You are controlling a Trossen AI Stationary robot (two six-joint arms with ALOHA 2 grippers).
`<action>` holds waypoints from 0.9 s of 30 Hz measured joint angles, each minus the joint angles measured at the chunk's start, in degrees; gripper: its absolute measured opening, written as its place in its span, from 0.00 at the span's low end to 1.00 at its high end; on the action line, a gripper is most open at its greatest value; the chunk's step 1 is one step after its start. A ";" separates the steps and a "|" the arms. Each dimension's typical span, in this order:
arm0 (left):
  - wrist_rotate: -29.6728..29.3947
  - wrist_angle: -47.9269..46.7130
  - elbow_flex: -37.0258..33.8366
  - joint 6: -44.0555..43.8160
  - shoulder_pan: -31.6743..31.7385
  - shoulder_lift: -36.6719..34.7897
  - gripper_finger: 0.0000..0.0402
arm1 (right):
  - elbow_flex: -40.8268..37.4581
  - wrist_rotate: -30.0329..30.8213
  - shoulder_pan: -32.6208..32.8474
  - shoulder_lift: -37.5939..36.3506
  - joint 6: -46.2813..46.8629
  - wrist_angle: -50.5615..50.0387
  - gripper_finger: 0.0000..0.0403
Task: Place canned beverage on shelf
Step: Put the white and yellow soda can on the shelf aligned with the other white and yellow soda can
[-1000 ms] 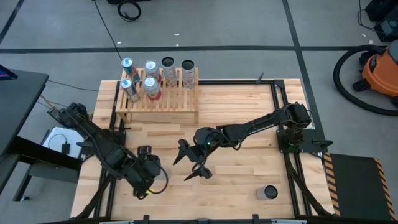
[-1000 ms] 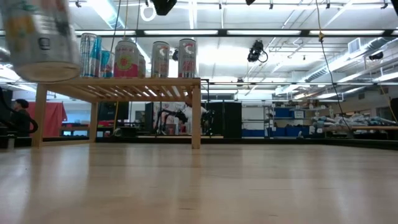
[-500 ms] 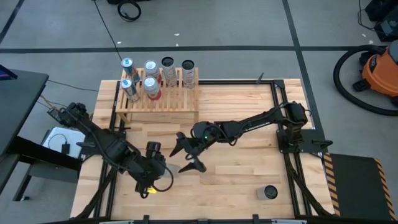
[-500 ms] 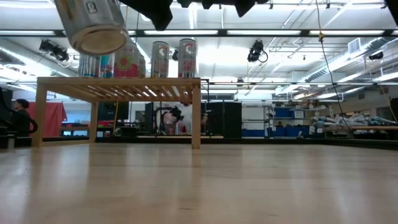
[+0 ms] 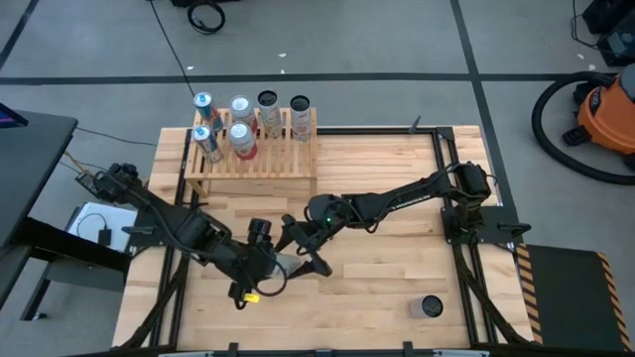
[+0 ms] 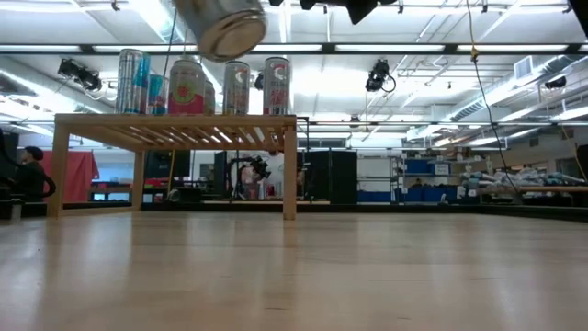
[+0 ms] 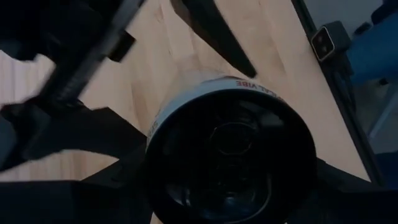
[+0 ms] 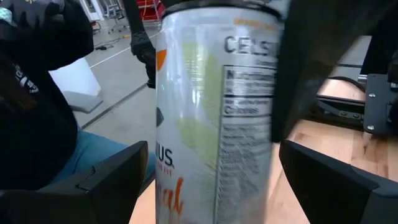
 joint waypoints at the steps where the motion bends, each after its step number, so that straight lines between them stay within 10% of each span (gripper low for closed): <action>1: 0.00 0.45 0.00 0.51 0.23 0.00 0.66 | 0.00 -0.02 0.04 0.00 -0.02 -0.08 0.92; 27: 2.09 2.16 0.01 4.07 3.35 0.02 0.66 | 0.00 -2.38 0.39 -0.04 -1.44 -1.44 0.65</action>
